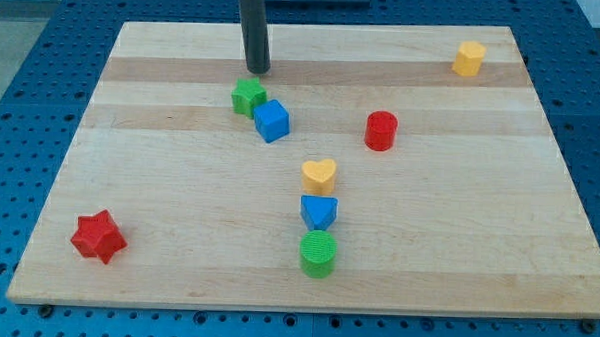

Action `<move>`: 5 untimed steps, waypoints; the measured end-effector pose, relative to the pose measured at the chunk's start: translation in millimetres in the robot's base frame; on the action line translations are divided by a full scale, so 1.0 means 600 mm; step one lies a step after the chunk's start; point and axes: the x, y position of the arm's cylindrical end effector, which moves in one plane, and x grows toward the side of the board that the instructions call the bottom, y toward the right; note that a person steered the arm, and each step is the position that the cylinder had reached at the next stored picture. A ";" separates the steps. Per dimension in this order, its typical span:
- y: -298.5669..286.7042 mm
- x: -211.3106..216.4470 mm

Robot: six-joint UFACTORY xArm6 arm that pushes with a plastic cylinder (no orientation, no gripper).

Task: Push the green star to the bottom left of the blue cube

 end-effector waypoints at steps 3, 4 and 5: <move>-0.026 0.123; -0.038 0.184; -0.044 0.233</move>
